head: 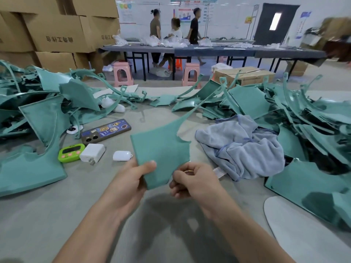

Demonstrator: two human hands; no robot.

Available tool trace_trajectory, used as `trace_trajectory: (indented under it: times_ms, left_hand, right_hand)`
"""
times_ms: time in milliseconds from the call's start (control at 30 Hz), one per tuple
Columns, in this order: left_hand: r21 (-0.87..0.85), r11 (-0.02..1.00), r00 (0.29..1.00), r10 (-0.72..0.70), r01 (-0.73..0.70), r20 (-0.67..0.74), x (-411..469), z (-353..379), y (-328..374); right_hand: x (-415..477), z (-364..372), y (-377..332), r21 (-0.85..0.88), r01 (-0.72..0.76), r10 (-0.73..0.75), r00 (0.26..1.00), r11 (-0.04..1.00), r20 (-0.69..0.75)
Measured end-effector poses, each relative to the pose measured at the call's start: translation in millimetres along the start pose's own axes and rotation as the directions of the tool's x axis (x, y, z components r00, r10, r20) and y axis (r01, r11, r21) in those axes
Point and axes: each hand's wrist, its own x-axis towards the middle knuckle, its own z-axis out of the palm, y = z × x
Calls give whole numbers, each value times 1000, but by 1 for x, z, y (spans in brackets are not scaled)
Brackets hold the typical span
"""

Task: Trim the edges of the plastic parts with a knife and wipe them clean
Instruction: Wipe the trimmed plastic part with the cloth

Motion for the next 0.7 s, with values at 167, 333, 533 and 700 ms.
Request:
trace_trajectory:
  times_ms: [167,333,533,700]
  left_hand:
    - [-46,998,987,29,-37,-157,2,-1,2]
    - [-68,996,971,42,-60,-236,5,-5,6]
    - [-94,993,962,48,-75,-268,5,-7,11]
    - [-131,983,971,98,-128,-218,6,1,7]
  right_hand:
    - [4,-27,-14,-735,163,-524,800,658,-292]
    - [50,-86,-40,-983,-146,-495,850,108,-181]
    - [60,-96,-58,-967,-158,-340,914,202,-220]
    - [-7,-19,-73,-941,238,-766,642,241,-34]
